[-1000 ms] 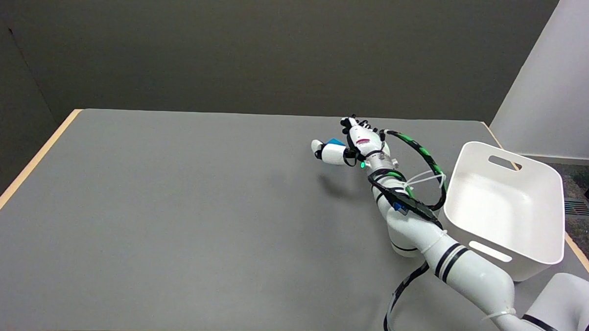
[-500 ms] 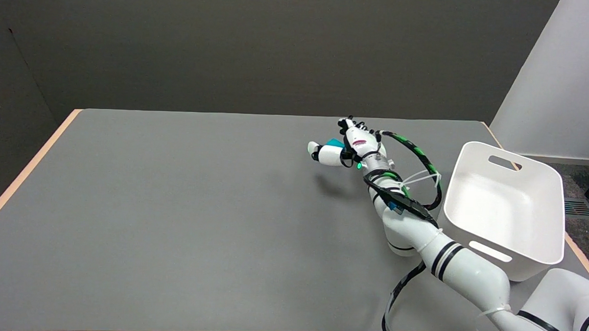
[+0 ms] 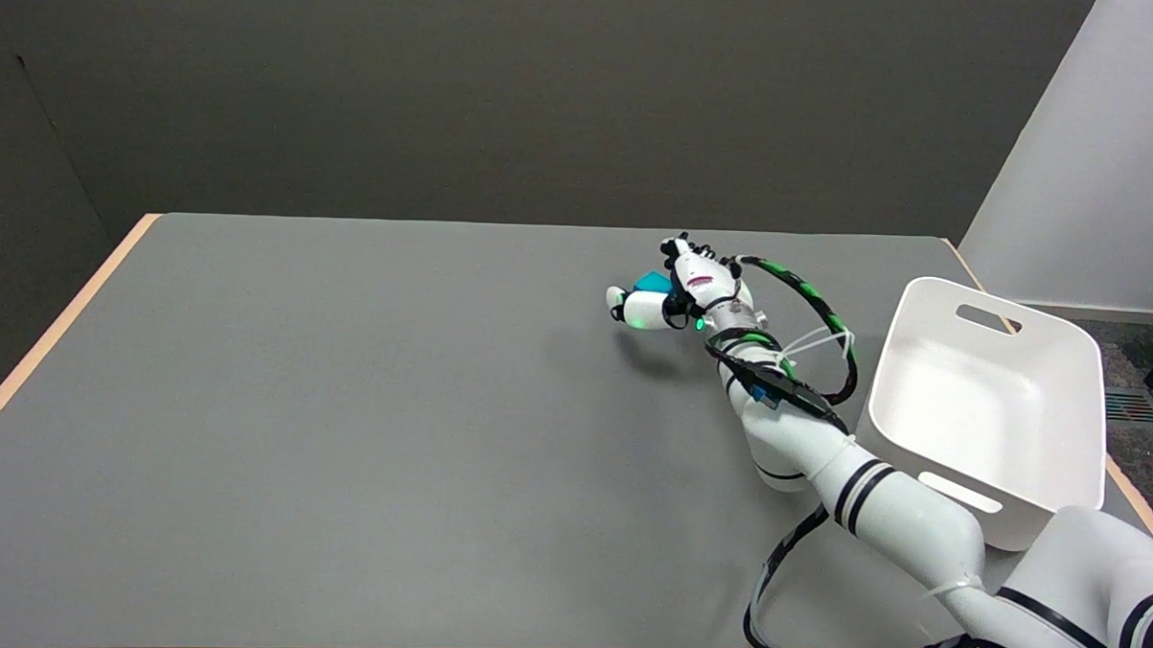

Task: Pick up blue wooden cube.

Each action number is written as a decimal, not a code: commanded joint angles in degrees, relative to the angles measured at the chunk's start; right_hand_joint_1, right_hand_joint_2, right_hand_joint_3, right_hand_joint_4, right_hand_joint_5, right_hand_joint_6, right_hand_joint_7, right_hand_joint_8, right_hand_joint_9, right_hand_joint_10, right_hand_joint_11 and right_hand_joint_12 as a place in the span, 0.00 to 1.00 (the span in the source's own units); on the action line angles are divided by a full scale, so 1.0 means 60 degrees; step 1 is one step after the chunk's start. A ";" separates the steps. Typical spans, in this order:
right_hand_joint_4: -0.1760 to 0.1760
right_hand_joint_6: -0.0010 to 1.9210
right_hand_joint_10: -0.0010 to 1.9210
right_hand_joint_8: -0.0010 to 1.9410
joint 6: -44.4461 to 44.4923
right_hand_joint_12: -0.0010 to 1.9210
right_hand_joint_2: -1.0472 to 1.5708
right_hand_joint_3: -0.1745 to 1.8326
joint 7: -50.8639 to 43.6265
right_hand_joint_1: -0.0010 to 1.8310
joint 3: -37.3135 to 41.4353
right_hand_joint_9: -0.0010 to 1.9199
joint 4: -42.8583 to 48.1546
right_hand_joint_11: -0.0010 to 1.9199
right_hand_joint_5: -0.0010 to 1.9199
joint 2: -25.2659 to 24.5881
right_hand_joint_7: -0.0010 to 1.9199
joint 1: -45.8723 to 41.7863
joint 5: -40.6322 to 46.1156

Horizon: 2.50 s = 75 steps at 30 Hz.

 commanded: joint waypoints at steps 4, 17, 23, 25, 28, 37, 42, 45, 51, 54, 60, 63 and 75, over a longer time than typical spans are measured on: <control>0.00 0.22 0.24 0.18 -0.0339 0.14 0.64 0.46 0.0246 0.22 -0.0214 0.00 0.0350 0.00 0.05 -0.0007 0.03 0.0358 -0.0568; 0.00 0.23 0.19 0.14 -0.0306 0.21 0.63 0.50 0.0592 0.29 -0.0104 0.00 0.0026 0.00 0.03 0.0056 0.02 -0.0014 -0.0568; 0.00 0.26 0.35 0.21 -0.0272 0.40 0.66 0.50 0.0581 0.40 -0.0093 0.02 0.0013 0.00 0.08 0.0060 0.09 -0.0055 -0.0568; 0.00 0.27 0.36 0.21 -0.0272 0.41 0.67 0.51 0.0565 0.40 -0.0081 0.03 0.0024 0.00 0.09 0.0071 0.10 -0.0057 -0.0568; 0.00 0.27 0.37 0.21 -0.0272 0.42 0.67 0.51 0.0556 0.41 -0.0062 0.03 0.0016 0.00 0.09 0.0096 0.10 -0.0057 -0.0568; 0.00 0.30 0.38 0.26 -0.0272 0.49 0.65 0.56 0.0562 0.45 -0.0117 0.05 0.0106 0.00 0.09 0.0100 0.11 0.0036 -0.0568; 0.00 0.31 0.39 0.27 -0.0285 0.55 0.66 0.58 0.0579 0.45 -0.0123 0.06 0.0128 0.00 0.10 0.0100 0.12 0.0048 -0.0568; 0.00 0.32 0.40 0.27 -0.0295 0.57 0.67 0.58 0.0579 0.45 -0.0180 0.07 0.0164 0.00 0.10 0.0100 0.13 0.0049 -0.0568; 0.00 0.41 0.46 0.28 -0.0274 0.67 0.69 0.53 0.0592 0.47 -0.0376 0.11 0.0263 0.05 0.14 0.0073 0.17 0.0088 -0.0847; 0.00 0.48 0.50 0.31 -0.0272 0.72 0.69 0.53 0.0615 0.48 -0.0408 0.14 0.0303 0.10 0.16 0.0037 0.20 0.0102 -0.1054; 0.00 0.70 0.64 0.46 -0.0272 0.88 0.77 0.42 0.0672 0.51 -0.0408 0.25 0.0248 0.24 0.23 0.0033 0.30 0.0067 -0.1429; 0.00 0.86 0.68 0.51 -0.0282 0.91 0.86 0.25 0.0672 0.54 -0.0410 0.31 0.0202 0.26 0.29 0.0033 0.35 0.0063 -0.1543; 0.00 0.83 0.71 0.71 -0.0305 1.00 0.88 0.12 0.1278 0.64 -0.0304 0.42 -0.0825 0.31 0.25 0.0280 0.44 -0.0198 -0.2483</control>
